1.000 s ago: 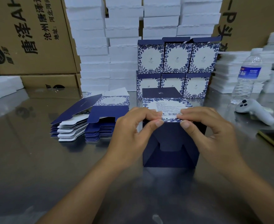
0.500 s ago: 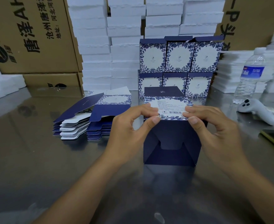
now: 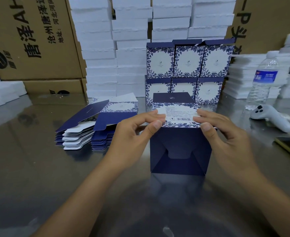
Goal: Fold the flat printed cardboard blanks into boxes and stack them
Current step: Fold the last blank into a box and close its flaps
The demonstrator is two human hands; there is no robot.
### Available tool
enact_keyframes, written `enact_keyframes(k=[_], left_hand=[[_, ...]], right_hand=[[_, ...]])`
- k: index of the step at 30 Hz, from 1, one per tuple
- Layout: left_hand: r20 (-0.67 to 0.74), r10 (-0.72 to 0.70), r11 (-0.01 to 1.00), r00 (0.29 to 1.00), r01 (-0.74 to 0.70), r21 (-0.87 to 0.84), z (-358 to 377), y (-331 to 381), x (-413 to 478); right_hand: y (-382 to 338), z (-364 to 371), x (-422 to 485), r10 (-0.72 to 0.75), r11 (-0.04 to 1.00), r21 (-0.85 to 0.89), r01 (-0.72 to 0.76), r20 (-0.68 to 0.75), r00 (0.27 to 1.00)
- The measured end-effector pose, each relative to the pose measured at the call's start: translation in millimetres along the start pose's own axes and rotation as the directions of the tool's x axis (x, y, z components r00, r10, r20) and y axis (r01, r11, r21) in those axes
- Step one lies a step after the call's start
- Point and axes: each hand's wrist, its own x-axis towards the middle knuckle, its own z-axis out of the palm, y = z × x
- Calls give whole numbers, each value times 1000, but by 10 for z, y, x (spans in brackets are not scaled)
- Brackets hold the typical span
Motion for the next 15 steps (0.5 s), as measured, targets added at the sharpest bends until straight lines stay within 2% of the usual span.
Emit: enact_keyframes(k=[8,15], left_hand=[[3,-19,1000,1000,19,-24,-7,4,9],[26,-73,995,997,74,-73,-39,0,22]], right_hand=[[29,-5,20,-3,1000,2,3,23,1000],[33,12,4,73,994,77,-75,30,997]])
